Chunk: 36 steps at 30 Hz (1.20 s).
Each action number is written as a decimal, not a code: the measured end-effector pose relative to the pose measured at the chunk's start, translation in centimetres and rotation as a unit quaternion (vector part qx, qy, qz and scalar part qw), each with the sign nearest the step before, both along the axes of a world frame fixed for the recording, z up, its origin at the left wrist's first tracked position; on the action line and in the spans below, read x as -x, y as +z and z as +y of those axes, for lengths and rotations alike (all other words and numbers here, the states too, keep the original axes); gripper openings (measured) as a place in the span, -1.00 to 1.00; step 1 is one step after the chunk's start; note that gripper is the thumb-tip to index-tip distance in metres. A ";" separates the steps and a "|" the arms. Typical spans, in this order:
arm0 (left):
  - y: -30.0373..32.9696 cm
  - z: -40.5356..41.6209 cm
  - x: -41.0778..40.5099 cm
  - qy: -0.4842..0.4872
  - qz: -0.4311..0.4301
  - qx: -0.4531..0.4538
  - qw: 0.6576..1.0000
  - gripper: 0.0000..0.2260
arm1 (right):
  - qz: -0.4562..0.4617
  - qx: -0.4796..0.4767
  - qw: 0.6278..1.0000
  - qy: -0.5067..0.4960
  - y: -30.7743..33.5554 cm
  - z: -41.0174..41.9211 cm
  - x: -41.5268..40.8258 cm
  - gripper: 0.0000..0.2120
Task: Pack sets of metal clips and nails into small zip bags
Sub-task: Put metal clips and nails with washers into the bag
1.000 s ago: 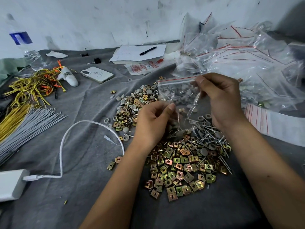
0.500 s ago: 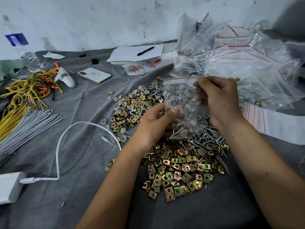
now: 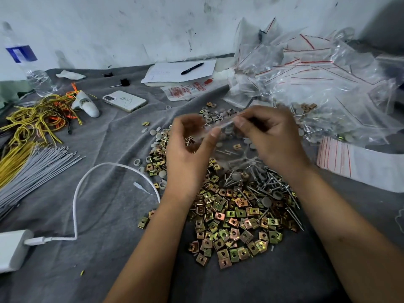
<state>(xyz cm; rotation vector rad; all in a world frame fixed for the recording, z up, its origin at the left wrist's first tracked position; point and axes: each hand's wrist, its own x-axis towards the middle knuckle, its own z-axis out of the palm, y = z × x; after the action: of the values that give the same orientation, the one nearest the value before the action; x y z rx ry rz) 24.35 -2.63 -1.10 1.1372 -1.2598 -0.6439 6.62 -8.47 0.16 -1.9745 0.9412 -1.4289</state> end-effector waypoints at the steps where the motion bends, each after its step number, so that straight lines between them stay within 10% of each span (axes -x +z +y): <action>1: -0.1 -0.1 -0.1 0.033 -0.061 0.023 0.997 -0.60 | 0.046 0.019 0.999 0.002 0.0 0.1 -0.3 -0.90; 9: -0.7 -0.9 -0.5 0.077 -0.250 0.109 0.959 -0.92 | 0.127 0.091 0.987 0.025 0.1 0.3 -0.7 -0.89; 13: -0.3 -0.6 -0.3 0.078 -0.228 0.103 0.965 -0.91 | 0.059 0.093 0.994 0.022 -0.2 -0.1 -0.6 -0.88; 20: 0.1 -0.2 -0.3 -0.047 0.078 -0.137 0.986 -0.83 | -0.211 -0.066 0.971 0.088 0.0 -0.4 -0.2 -0.93; 36: 0.1 0.4 0.2 -0.220 -0.041 -0.170 0.960 -0.67 | -0.337 -0.151 0.928 0.040 -0.3 -0.9 -0.3 -0.94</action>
<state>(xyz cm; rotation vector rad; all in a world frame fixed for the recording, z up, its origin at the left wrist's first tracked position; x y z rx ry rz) 24.17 -2.21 -1.02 1.1753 -1.5296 -1.1943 6.89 -9.35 -0.14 -1.1505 0.6910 -1.6345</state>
